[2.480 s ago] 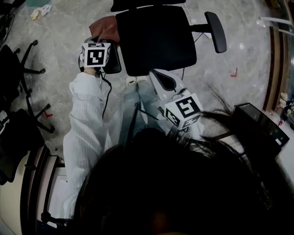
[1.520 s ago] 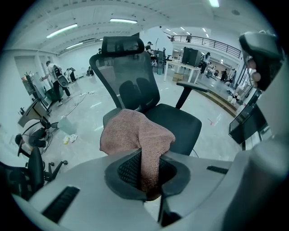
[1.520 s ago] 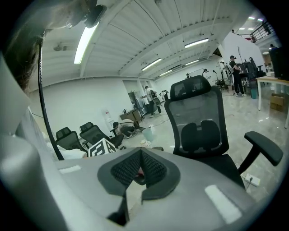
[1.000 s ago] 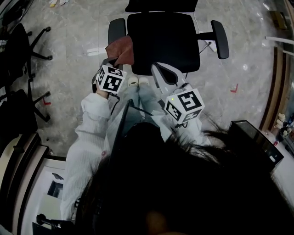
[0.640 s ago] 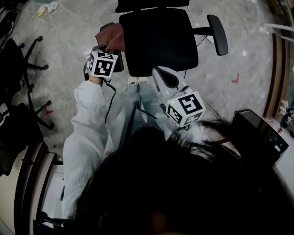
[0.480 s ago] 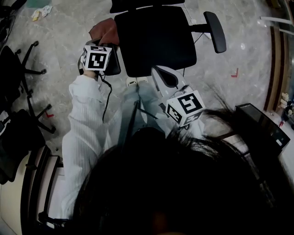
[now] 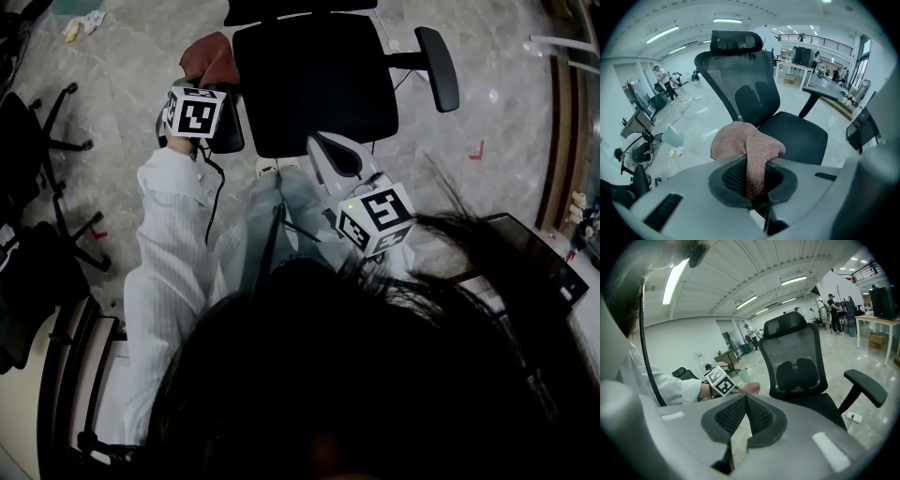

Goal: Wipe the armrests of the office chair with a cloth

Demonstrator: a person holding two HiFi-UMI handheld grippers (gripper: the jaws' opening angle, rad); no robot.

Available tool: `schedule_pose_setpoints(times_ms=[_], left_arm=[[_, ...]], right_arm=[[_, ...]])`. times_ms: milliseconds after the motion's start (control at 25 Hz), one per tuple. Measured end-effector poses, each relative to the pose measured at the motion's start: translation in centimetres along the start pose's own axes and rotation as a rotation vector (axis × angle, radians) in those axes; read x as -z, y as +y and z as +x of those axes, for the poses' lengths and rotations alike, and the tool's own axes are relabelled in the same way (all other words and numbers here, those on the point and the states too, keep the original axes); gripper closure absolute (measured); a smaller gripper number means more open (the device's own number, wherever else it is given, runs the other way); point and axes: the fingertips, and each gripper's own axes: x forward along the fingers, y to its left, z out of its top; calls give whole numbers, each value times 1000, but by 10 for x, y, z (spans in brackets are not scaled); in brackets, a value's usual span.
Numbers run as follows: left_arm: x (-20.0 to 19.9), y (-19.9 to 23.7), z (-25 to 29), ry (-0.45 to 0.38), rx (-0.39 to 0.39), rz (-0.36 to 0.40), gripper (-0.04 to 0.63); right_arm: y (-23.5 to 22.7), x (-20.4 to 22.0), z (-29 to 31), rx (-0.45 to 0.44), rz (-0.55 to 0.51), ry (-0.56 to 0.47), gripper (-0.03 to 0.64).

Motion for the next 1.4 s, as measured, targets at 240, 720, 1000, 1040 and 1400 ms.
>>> schedule_pose_setpoints(times_ms=[240, 720, 1000, 1040, 1400], left_arm=[[26, -72, -57, 17, 21, -21, 571], [143, -107, -96, 54, 67, -81, 571], [133, -91, -102, -28, 66, -180, 571], [127, -88, -106, -45, 80, -212, 571], [26, -137, -258, -365, 478, -473, 571]], right_arm=[[1, -12, -51, -49, -38, -42, 618], [64, 2, -27, -117, -104, -66, 618], [61, 7, -35, -93, -112, -53, 618], [59, 7, -36, -88, -113, -56, 618], [44, -35, -113, -71, -148, -199, 618]])
